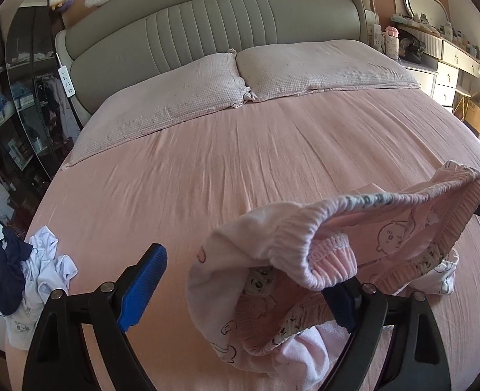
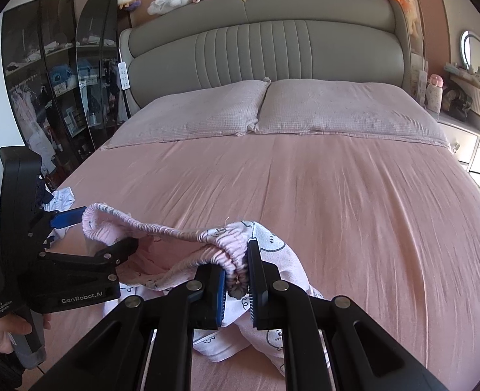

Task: Fold clothes

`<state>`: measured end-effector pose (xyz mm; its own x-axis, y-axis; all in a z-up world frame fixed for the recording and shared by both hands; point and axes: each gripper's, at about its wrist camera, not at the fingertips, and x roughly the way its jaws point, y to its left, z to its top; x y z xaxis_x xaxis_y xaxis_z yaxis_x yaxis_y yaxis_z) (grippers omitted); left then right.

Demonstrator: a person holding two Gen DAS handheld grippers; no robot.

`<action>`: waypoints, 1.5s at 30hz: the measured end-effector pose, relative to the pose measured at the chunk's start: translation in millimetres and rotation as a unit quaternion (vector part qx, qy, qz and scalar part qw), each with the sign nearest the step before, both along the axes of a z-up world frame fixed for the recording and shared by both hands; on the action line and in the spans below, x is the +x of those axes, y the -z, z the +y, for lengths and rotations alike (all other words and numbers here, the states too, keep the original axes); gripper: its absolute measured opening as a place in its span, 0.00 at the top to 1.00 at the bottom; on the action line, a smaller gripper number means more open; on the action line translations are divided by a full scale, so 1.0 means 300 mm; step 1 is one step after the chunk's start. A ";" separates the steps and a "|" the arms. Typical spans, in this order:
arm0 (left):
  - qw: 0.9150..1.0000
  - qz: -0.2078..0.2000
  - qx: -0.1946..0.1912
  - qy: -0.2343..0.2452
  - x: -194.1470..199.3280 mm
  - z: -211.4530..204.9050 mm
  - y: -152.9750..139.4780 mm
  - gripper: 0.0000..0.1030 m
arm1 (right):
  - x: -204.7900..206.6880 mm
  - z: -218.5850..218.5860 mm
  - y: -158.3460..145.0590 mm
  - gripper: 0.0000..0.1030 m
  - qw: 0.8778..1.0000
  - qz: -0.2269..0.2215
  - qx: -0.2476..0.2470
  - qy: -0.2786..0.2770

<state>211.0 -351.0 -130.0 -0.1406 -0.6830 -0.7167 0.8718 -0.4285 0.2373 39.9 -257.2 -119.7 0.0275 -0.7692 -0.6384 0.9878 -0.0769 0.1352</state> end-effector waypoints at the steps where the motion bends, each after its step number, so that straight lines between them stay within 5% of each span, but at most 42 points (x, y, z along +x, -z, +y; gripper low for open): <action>1: 1.000 -0.017 -0.008 -0.015 0.014 -0.006 0.006 0.13 | -0.001 0.002 -0.003 0.92 1.000 0.003 -0.001 0.002; 6: 0.998 0.020 0.009 -0.051 0.116 -0.043 -0.018 0.13 | -0.008 0.006 -0.014 0.92 1.000 -0.002 -0.005 0.002; 16: 0.999 0.036 0.010 -0.015 0.125 -0.050 -0.024 0.13 | -0.003 0.001 0.002 0.91 1.000 -0.007 0.003 -0.007; 21: 0.993 0.073 0.090 -0.023 0.137 -0.101 0.025 0.15 | -0.002 0.002 0.010 0.91 1.000 -0.015 0.000 -0.016; 29: 0.981 0.116 0.155 -0.029 0.152 -0.124 0.080 0.61 | 0.008 0.003 -0.005 0.91 0.999 -0.023 -0.017 -0.030; 36: 0.982 0.137 0.132 0.004 0.133 -0.089 0.045 0.72 | 0.021 -0.012 0.021 0.91 0.999 -0.026 0.001 -0.036; 43: 0.971 0.181 0.154 0.017 0.139 -0.151 0.026 0.90 | -0.002 -0.019 0.061 0.89 0.998 -0.038 0.021 -0.038; 45: 0.968 0.184 0.168 0.017 0.132 -0.170 0.049 0.90 | -0.004 -0.025 0.075 0.70 0.998 -0.030 0.031 -0.035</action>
